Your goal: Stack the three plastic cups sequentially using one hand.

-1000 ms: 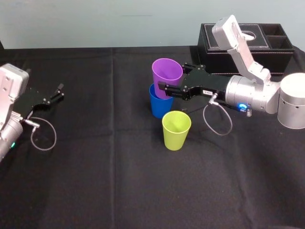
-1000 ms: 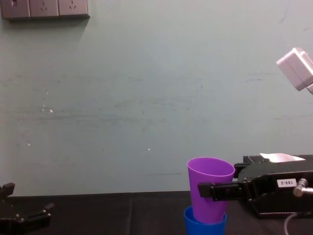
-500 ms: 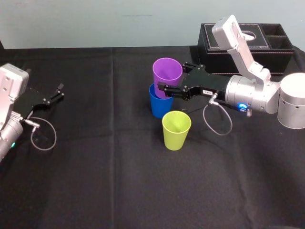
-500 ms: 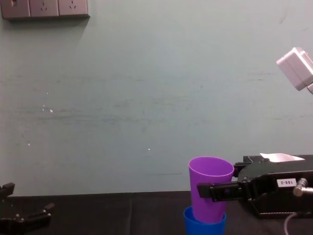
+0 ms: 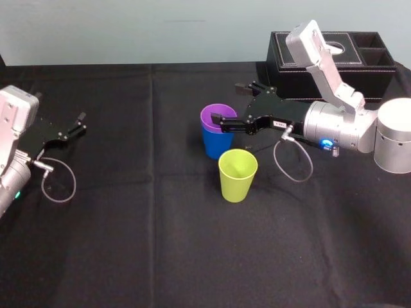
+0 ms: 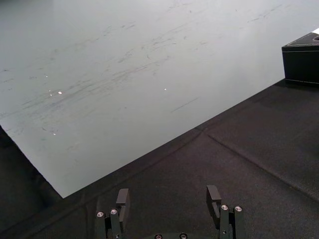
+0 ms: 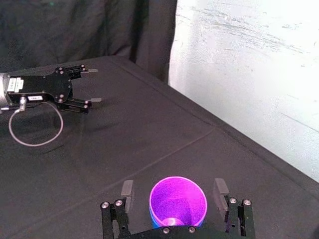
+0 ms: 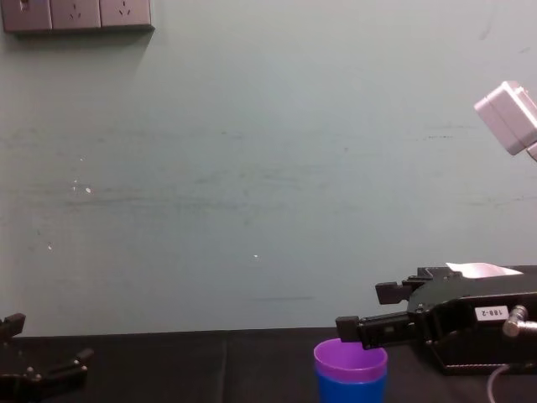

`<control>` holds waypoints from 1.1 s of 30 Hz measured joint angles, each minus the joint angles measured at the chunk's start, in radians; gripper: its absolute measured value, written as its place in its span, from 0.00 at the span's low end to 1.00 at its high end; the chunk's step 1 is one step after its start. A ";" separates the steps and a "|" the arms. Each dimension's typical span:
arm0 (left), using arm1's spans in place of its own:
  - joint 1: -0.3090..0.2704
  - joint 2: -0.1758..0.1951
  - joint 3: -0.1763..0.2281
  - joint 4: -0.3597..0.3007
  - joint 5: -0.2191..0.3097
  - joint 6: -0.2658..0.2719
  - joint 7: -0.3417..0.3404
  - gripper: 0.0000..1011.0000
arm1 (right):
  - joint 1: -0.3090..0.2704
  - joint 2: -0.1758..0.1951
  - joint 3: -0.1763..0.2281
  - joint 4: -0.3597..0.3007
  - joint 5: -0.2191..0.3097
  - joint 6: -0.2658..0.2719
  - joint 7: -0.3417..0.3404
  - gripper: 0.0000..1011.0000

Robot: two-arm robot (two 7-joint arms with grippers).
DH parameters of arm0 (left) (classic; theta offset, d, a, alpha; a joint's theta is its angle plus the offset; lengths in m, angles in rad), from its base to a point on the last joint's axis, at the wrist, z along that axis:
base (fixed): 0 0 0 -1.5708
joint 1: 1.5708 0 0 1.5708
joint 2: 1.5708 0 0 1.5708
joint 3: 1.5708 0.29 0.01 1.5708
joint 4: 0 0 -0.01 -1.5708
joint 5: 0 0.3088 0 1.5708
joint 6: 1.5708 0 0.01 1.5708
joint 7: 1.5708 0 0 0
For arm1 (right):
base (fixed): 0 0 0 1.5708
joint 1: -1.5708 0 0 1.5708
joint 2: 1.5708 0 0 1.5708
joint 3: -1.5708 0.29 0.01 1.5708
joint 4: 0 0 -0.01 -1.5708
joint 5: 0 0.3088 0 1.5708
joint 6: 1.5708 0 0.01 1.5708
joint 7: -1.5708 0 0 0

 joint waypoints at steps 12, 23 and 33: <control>0.000 0.000 0.000 0.000 0.000 0.000 0.000 1.00 | 0.000 0.000 0.000 0.000 0.000 0.000 -0.001 0.99; 0.000 0.000 0.000 0.000 0.000 0.000 0.000 1.00 | 0.000 0.000 0.000 0.000 0.000 0.000 -0.001 0.99; 0.000 0.000 0.000 0.000 0.000 0.000 0.000 1.00 | -0.024 0.031 0.025 -0.055 0.017 -0.004 -0.002 0.99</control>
